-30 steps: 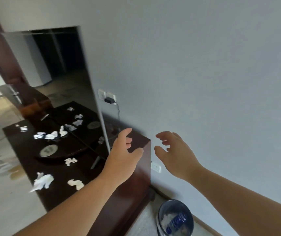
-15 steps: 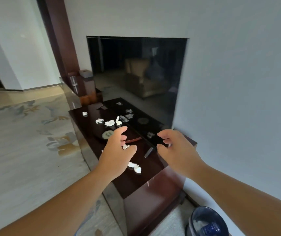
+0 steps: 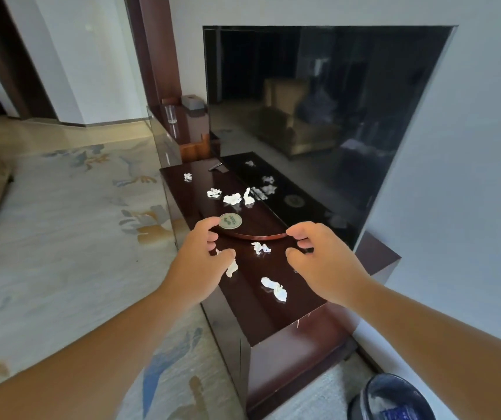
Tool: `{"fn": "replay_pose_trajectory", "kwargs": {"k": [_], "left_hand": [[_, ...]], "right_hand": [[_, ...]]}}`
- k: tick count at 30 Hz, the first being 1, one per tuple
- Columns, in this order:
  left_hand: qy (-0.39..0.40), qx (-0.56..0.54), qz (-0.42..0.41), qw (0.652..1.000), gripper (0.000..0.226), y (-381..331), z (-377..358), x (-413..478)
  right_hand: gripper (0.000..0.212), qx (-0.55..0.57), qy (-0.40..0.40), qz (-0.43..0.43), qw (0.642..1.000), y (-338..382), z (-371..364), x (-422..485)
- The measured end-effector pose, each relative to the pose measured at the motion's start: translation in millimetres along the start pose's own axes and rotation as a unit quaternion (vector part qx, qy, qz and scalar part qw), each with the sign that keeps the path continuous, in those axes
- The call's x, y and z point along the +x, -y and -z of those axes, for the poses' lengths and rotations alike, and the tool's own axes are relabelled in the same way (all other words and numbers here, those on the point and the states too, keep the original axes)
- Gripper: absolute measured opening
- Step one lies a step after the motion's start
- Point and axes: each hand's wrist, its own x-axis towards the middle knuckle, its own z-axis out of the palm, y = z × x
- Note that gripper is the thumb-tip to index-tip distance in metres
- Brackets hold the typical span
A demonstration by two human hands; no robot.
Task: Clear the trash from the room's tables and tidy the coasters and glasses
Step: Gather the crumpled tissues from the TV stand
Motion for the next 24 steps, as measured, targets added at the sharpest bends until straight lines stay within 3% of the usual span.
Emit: {"fn": "replay_pose_trajectory", "kwargs": {"k": [13,24], "left_hand": [[0.003,0.022,0.006,1.000,0.058,18.8,-7.1,65.5],[0.147,0.007,-0.042,0.988,0.051,77.2,4.5,159.6]], "right_hand": [[0.030,0.002,0.037,-0.010,0.999,-26.4,-29.4,67.1],[0.032,-0.016,-0.019,-0.135,0.991,-11.8,-78.9,108.9]]}}
